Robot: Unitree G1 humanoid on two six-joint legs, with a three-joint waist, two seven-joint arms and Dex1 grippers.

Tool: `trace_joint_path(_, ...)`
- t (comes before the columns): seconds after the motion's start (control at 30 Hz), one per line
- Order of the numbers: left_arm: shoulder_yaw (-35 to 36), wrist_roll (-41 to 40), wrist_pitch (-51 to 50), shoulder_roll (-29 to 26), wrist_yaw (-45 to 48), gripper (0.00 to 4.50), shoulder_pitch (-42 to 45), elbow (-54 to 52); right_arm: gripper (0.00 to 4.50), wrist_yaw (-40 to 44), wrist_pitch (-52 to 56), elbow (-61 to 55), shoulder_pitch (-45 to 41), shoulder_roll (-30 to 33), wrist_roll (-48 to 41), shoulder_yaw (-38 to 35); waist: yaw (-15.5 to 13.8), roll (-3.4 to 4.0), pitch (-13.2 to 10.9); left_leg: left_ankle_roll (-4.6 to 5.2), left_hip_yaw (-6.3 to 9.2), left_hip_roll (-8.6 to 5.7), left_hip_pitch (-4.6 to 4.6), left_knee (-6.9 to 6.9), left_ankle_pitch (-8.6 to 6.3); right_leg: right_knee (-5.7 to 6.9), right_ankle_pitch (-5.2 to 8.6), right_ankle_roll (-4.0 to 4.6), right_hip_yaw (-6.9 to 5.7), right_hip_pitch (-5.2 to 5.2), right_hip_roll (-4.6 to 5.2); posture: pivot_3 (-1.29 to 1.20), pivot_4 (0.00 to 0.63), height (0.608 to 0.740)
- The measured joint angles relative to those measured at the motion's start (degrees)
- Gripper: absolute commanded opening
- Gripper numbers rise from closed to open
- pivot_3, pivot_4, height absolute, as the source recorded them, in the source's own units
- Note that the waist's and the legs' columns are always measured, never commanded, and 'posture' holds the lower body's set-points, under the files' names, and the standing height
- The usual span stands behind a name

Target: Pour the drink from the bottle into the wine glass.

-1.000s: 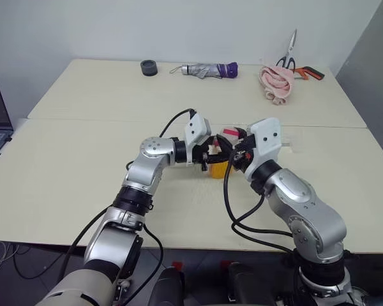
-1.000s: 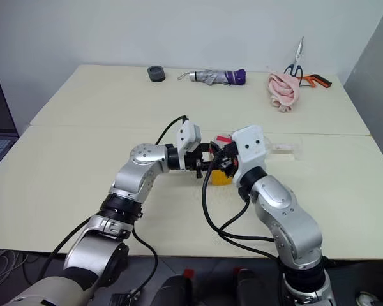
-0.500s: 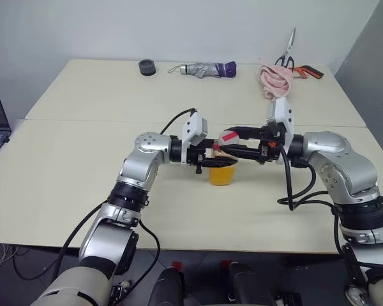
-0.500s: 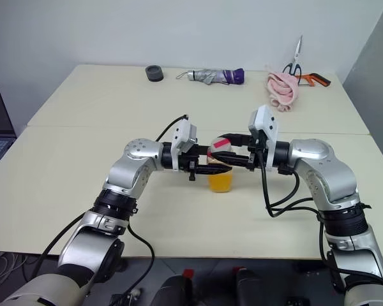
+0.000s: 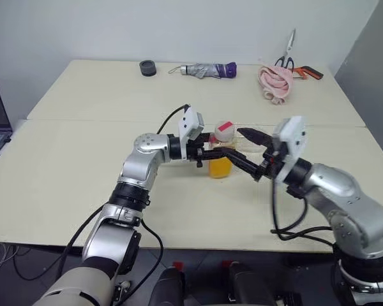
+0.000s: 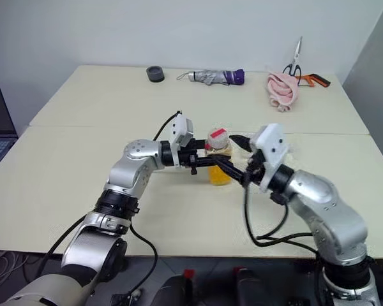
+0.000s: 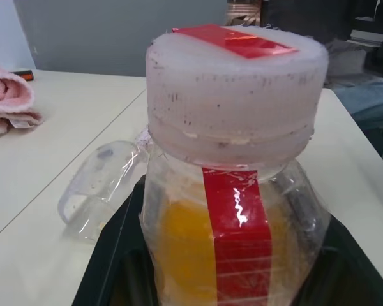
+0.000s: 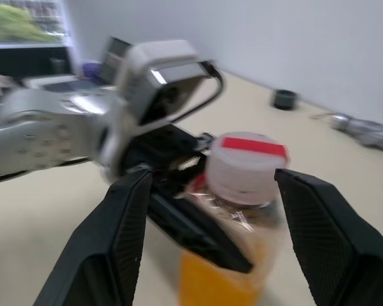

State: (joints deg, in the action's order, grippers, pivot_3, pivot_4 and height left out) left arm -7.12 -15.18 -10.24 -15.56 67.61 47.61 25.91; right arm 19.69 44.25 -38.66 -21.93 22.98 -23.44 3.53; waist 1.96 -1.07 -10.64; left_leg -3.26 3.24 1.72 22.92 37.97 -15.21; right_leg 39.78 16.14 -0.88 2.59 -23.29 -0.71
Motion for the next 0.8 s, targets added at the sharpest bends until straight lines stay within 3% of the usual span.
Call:
trace_joint_path(0.1, 0.0, 0.4, 0.9, 0.3, -0.5, 1.85, 0.7, 2.1, 3.26, -8.1, 2.6, 0.0, -1.5, -4.5, 5.3, 3.3, 0.0, 0.0, 0.0, -0.01, 0.01, 0.02, 0.01, 0.0, 0.01, 0.07, 0.0, 0.02, 0.01, -0.04, -0.03, 0.0, 0.15, 0.74)
trace_joint_path(0.23, 0.3, 1.4, 2.0, 0.2, -0.7, 1.85, 1.3, 4.2, 3.26, -12.6, 3.7, 0.0, -1.8, -7.5, 9.4, 6.7, -0.1, 0.0, 0.0, -0.01, 0.0, 0.0, 0.04, 0.0, 0.01, 0.02, 0.01, 0.02, -0.01, -0.04, 0.0, 0.0, 0.15, 0.74)
trace_joint_path(0.8, -1.5, 2.3, 4.4, 1.3, 0.5, 1.85, 1.5, 5.0, 3.26, -13.6, 6.9, 3.3, -5.9, -13.2, 12.0, 7.9, 0.0, 0.0, 0.0, 0.0, 0.01, 0.0, 0.05, -0.01, 0.0, 0.02, 0.01, 0.03, -0.02, -0.04, 0.0, 0.0, 0.15, 0.74)
